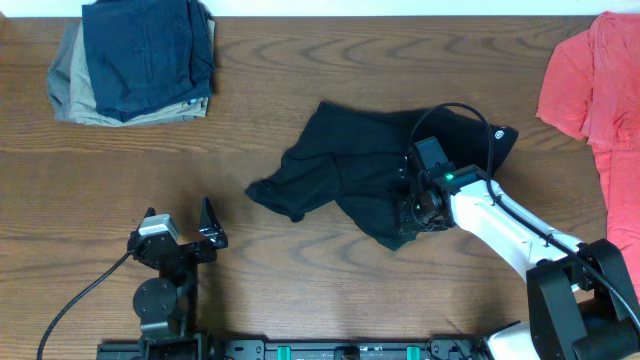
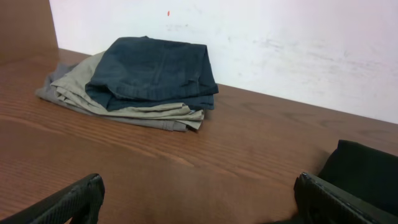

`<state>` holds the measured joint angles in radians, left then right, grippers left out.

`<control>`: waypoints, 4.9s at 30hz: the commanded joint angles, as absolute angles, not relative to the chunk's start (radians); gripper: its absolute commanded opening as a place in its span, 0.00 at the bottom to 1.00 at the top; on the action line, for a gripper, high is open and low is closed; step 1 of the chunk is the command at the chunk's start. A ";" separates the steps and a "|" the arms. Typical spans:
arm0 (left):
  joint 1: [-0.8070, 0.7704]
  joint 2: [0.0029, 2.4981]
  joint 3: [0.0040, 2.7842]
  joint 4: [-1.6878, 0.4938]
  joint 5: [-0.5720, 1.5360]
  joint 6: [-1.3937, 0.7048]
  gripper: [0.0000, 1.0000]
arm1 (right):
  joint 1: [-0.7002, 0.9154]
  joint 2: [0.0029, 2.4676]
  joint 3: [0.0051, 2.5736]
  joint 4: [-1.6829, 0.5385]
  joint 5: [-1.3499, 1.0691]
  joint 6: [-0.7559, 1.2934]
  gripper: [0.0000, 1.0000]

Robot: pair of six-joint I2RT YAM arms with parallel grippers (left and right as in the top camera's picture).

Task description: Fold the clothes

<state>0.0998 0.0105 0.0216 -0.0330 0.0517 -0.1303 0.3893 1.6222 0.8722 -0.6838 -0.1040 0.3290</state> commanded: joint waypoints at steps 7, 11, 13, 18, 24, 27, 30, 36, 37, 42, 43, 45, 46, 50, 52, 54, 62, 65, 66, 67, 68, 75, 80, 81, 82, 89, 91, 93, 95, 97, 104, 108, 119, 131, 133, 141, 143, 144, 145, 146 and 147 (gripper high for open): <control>0.096 0.005 0.004 -0.067 0.036 -0.125 0.98 | 0.367 1.621 0.894 -0.692 -0.064 0.336 0.01; 0.096 0.005 0.004 -0.067 0.036 -0.125 0.98 | 0.315 1.620 0.985 -0.794 0.057 0.335 0.01; 0.096 0.005 0.004 -0.067 0.036 -0.125 0.98 | 0.285 1.620 1.065 -0.865 0.146 0.316 0.01; 0.096 0.005 0.004 -0.067 0.036 -0.125 0.98 | 0.194 1.620 1.321 -1.019 0.394 0.272 0.01; 0.096 0.005 0.004 -0.067 0.036 -0.125 0.98 | 0.016 1.621 1.638 -1.036 0.418 0.237 0.05; 0.096 0.005 0.004 -0.067 0.036 -0.125 0.98 | -0.078 1.621 1.763 -1.038 0.330 0.228 0.24; 0.096 0.005 0.004 -0.067 0.036 -0.125 0.98 | -0.141 1.621 1.834 -1.060 0.207 0.219 0.34; 0.096 0.005 0.004 -0.067 0.036 -0.125 0.98 | -0.166 1.623 1.835 -1.206 0.068 0.221 0.99; 0.096 0.005 0.004 -0.067 0.036 -0.125 0.98 | -0.164 1.623 1.831 -1.230 0.049 0.224 0.99; 0.096 0.005 0.004 -0.067 0.036 -0.125 0.98 | -0.162 1.623 1.792 -1.331 -0.081 0.223 0.99; 0.096 0.005 0.004 -0.067 0.036 -0.125 0.98 | -0.158 1.623 1.776 -1.349 -0.099 0.223 0.99; 0.096 0.005 0.004 -0.067 0.036 -0.125 0.98 | -0.144 1.623 1.735 -1.376 -0.112 0.223 0.99; 0.096 0.005 0.004 -0.067 0.036 -0.125 0.98 | -0.136 1.623 1.710 -1.383 -0.113 0.223 0.99; 0.096 0.005 0.004 -0.067 0.036 -0.125 0.98 | -0.104 1.623 1.557 -1.396 -0.113 0.237 0.99; 0.096 0.005 0.004 -0.067 0.036 -0.125 0.98 | -0.091 1.623 1.469 -1.391 -0.113 0.278 0.99; 0.096 0.005 0.004 -0.067 0.036 -0.125 0.98 | -0.080 1.621 1.390 -1.374 -0.113 0.311 0.99; 0.096 0.005 0.004 -0.067 0.036 -0.125 0.98 | -0.044 1.569 1.168 -1.244 -0.107 0.387 0.99; 0.096 0.005 0.004 -0.067 0.036 -0.125 0.98 | -0.046 1.563 1.082 -1.179 -0.106 0.389 0.99; 0.096 0.005 0.004 -0.067 0.036 -0.125 0.98 | -0.046 1.564 1.048 -1.147 -0.107 0.389 0.99; 0.096 0.005 0.004 -0.067 0.036 -0.125 0.98 | -0.045 1.564 1.019 -1.117 -0.111 0.389 0.99; 0.096 0.005 0.004 -0.067 0.036 -0.125 0.98 | -0.045 1.564 0.986 -1.085 -0.113 0.389 0.99; 0.096 0.005 0.004 -0.067 0.036 -0.125 0.98 | -0.045 1.564 0.859 -0.933 -0.113 0.389 0.85; 0.096 0.005 0.004 -0.067 0.036 -0.125 0.98 | -0.045 1.564 0.847 -0.859 -0.116 0.389 0.85; 0.096 0.005 0.004 -0.067 0.036 -0.125 0.98 | -0.045 1.564 0.847 -0.844 -0.121 0.389 0.84; 0.096 0.005 0.004 -0.067 0.036 -0.125 0.98 | -0.045 1.564 0.846 -0.829 -0.126 0.389 0.84; 0.096 0.005 0.004 -0.067 0.036 -0.125 0.98 | -0.044 1.565 0.817 -0.743 -0.136 0.402 0.75; 0.096 0.005 0.004 -0.067 0.036 -0.125 0.98 | -0.044 1.567 0.800 -0.727 -0.115 0.436 0.73; 0.096 0.005 0.004 -0.067 0.036 -0.125 0.98 | -0.044 1.569 0.786 -0.708 -0.097 0.441 0.73; 0.096 0.005 0.004 -0.067 0.036 -0.125 0.98 | -0.044 1.569 0.782 -0.694 -0.092 0.441 0.73; 0.096 0.005 0.004 -0.067 0.036 -0.125 0.98 | -0.044 1.569 0.782 -0.685 -0.094 0.441 0.72; 0.096 0.005 0.004 -0.067 0.036 -0.125 0.98 | -0.044 1.591 0.781 -0.665 -0.094 0.471 0.66; 0.096 0.005 0.004 -0.067 0.036 -0.125 0.98 | -0.044 1.625 0.781 -0.664 -0.094 0.513 0.60; 0.096 0.005 0.004 -0.067 0.036 -0.125 0.98 | -0.057 1.642 0.797 -0.720 -0.085 0.546 0.02; 0.096 0.005 0.004 -0.067 0.036 -0.125 0.98 | -0.212 1.640 1.053 -1.029 -0.069 0.442 0.01; 0.096 0.005 0.004 -0.067 0.036 -0.125 0.98 | -0.221 1.639 1.083 -1.075 -0.046 0.440 0.01; 0.096 0.005 0.004 -0.067 0.036 -0.125 0.98 | -0.225 1.567 1.102 -1.174 0.018 0.500 0.01; 0.096 0.005 0.004 -0.067 0.036 -0.125 0.98 | -0.225 1.532 1.098 -1.198 0.054 0.539 0.01; 0.096 0.005 0.004 -0.067 0.036 -0.125 0.98 | -0.225 1.506 1.097 -1.207 0.064 0.543 0.01; 0.096 0.005 0.004 -0.067 0.036 -0.125 0.98 | -0.224 1.481 1.096 -1.214 0.065 0.542 0.01; 0.096 0.005 0.004 -0.067 0.036 -0.125 0.98 | -0.224 1.443 1.096 -1.225 0.064 0.542 0.01; 0.096 0.005 0.004 -0.067 0.036 -0.125 0.98 | -0.224 1.412 1.096 -1.234 0.065 0.542 0.01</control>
<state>0.1001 0.0105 0.0216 -0.0334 0.0517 -0.1303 -0.2180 1.4994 1.0855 -1.2205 0.0174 0.5083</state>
